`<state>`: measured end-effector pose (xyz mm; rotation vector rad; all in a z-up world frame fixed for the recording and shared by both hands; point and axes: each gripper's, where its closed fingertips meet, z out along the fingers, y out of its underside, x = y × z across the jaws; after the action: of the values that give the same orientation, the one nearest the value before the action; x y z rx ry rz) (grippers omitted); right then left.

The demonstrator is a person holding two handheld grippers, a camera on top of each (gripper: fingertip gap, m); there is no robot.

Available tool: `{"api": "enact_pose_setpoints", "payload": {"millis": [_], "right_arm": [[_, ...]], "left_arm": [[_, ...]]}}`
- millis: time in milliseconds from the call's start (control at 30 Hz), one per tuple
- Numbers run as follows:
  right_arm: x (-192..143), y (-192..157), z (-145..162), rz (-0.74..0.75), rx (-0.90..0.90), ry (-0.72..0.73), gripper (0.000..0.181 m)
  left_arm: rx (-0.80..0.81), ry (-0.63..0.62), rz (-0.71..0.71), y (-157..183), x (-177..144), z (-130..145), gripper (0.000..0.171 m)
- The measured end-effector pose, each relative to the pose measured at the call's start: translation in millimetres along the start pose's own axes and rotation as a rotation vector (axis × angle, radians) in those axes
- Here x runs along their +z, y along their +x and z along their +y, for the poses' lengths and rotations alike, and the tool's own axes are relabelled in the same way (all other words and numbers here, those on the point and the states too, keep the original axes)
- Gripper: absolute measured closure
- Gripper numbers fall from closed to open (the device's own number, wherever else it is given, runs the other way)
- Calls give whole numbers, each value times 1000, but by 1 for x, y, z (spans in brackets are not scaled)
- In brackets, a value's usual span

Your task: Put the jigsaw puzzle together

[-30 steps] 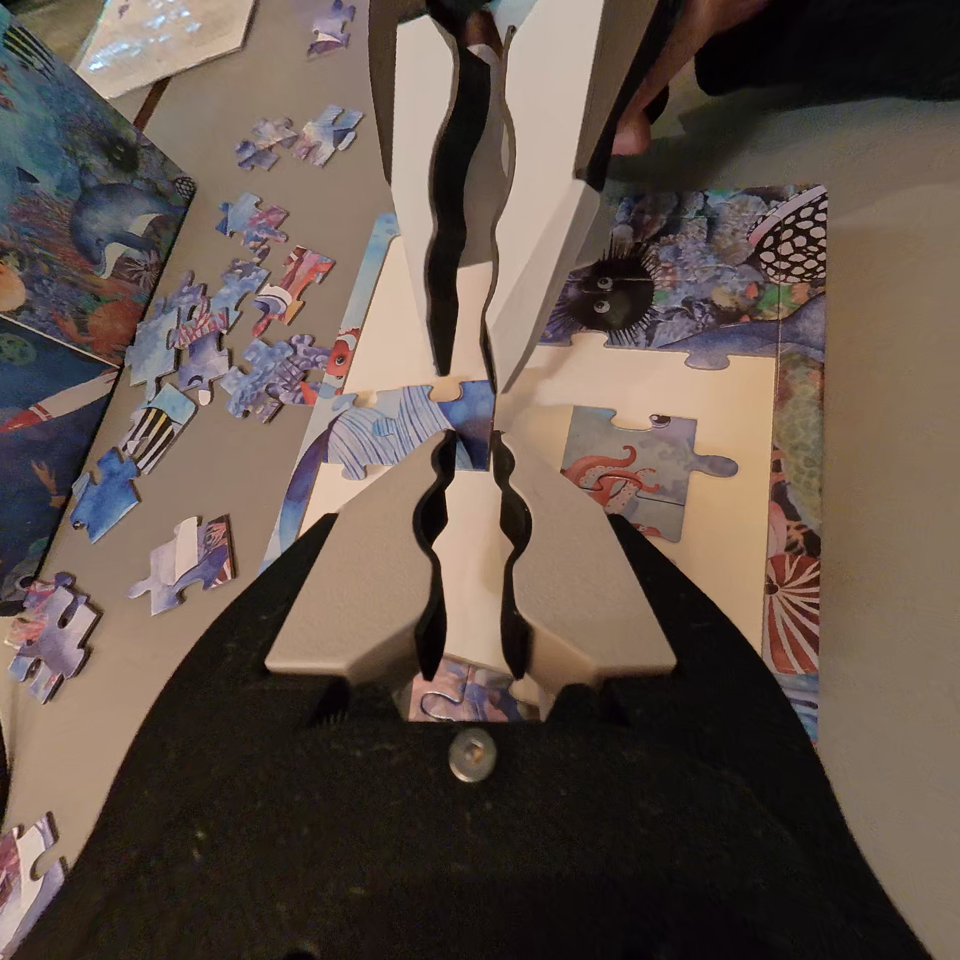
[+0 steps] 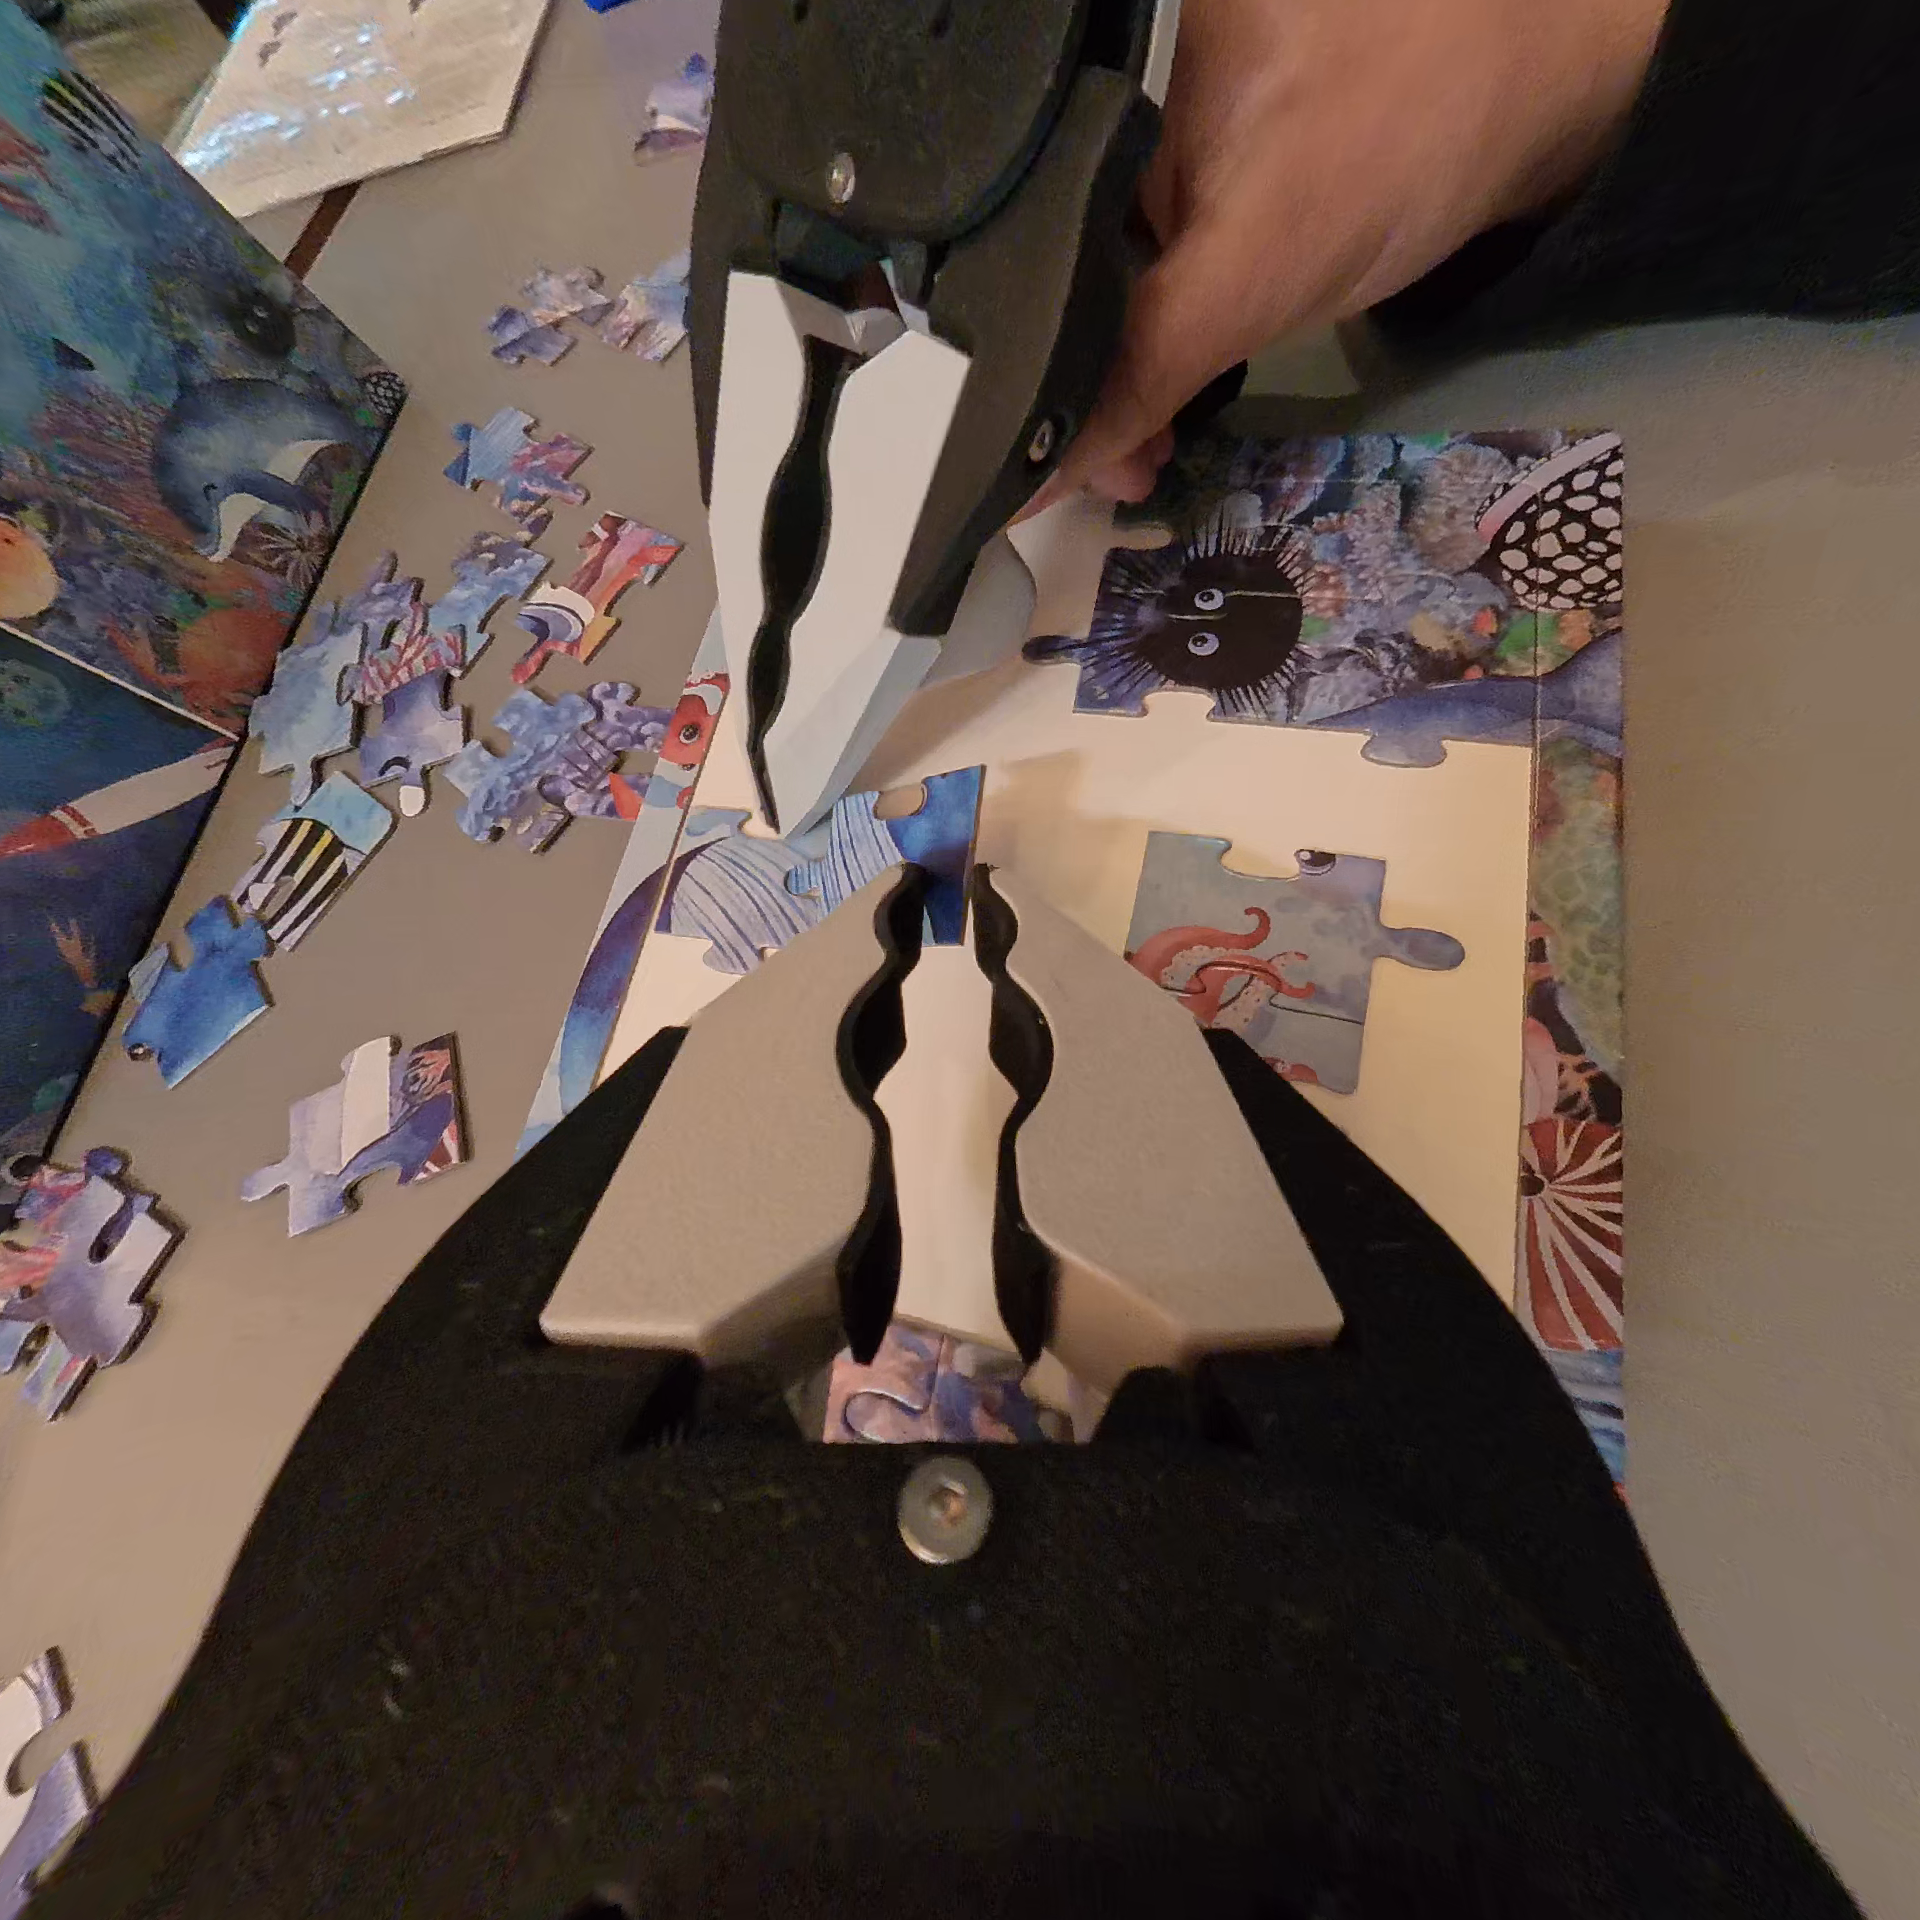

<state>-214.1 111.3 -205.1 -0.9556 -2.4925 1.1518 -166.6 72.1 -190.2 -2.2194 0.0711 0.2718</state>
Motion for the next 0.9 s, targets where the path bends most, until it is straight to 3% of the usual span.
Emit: {"api": "enact_pose_setpoints", "payload": {"millis": [333,567,700,800,900], "right_arm": [[0,-1,-2,3,-2,3,181],[-2,-5,-11,10,-33,45,176],[-17,-16,-39,15,-127,209,154],[-28,-22,-60,143,-285,316,145],[-28,-26,-70,305,-443,319,139]], "left_arm": [[-50,81,-142,-29,-18,-11,171],[-215,228,-245,-63,-49,-24,171],[-402,320,-189,-74,-58,-25,171],[-586,423,-76,-77,-63,-28,171],[-811,576,132,-76,-69,-36,171]]}}
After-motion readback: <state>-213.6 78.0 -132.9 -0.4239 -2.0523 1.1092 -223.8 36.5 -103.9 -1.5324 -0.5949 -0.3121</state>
